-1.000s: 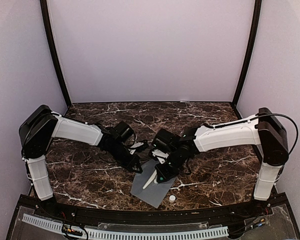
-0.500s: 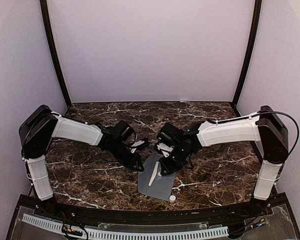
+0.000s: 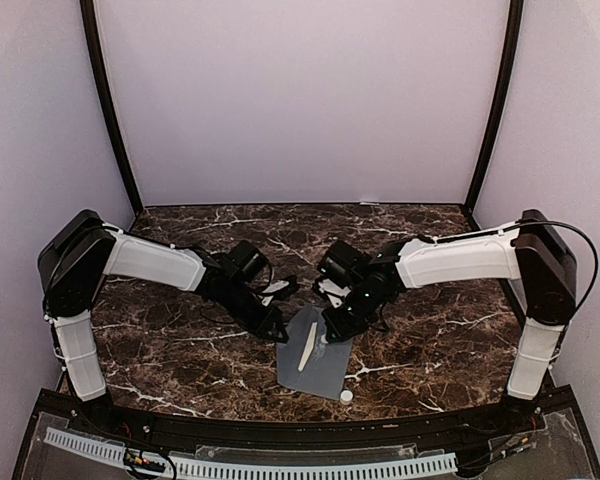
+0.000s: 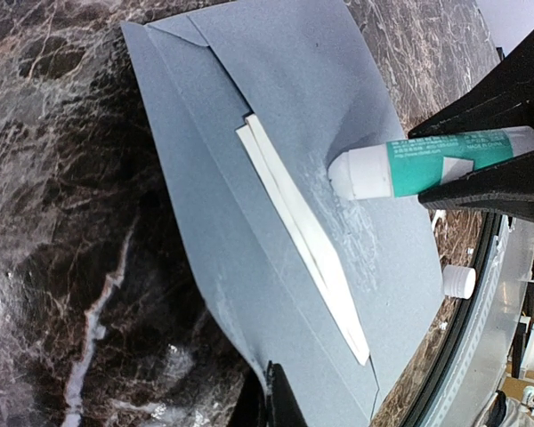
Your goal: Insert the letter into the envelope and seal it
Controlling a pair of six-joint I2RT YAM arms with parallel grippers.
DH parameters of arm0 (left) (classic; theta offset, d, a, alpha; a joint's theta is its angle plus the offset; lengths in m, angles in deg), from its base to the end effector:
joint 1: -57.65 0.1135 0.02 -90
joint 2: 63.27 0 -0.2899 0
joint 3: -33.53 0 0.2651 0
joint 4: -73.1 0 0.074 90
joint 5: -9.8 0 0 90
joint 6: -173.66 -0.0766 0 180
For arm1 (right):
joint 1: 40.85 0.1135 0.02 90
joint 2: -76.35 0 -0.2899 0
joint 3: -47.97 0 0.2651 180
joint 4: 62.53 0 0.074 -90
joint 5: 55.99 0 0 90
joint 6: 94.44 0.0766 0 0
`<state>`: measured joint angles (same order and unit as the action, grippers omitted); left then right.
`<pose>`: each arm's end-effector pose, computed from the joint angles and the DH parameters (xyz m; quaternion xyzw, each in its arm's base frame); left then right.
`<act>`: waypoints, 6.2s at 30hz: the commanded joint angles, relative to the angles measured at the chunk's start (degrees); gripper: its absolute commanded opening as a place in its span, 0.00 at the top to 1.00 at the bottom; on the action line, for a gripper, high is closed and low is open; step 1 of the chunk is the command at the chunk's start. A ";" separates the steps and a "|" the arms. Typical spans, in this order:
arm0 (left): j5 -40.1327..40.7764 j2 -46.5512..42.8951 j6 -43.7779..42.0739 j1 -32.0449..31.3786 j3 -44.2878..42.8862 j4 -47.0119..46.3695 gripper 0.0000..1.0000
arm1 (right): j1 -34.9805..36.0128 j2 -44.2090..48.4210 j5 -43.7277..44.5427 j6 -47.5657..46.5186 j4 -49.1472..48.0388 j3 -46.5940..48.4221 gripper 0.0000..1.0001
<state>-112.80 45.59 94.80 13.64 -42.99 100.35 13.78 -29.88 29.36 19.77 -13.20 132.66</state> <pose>0.2646 -0.3130 0.1265 0.3327 0.8675 -0.3566 0.0978 0.2247 0.3272 0.1525 -0.2650 0.9490 0.1363 0.1029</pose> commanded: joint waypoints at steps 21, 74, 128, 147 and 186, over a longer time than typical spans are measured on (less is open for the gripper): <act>-3.55 -3.35 8.67 3.24 3.16 -5.29 1.00 | -2.03 14.42 0.64 4.52 -8.50 -5.07 1.00; 1.25 -30.10 32.44 -8.25 15.74 -47.93 0.31 | -2.59 46.66 -8.17 15.44 -72.55 -42.34 1.00; -7.43 -18.23 47.05 -9.81 11.35 -64.93 0.70 | 1.43 41.60 -14.96 11.76 -70.77 -38.19 1.00; -5.99 -18.31 48.94 -9.75 13.19 -67.68 0.78 | 1.70 42.26 -15.13 11.22 -69.90 -38.44 1.00; -15.78 -14.54 37.13 -10.03 4.43 -43.52 0.81 | 2.28 35.04 -27.34 3.48 -42.81 -27.50 0.93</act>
<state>-129.31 31.77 134.67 4.00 -36.81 55.06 15.37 4.91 0.09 22.98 -52.65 104.36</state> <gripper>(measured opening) 0.210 0.211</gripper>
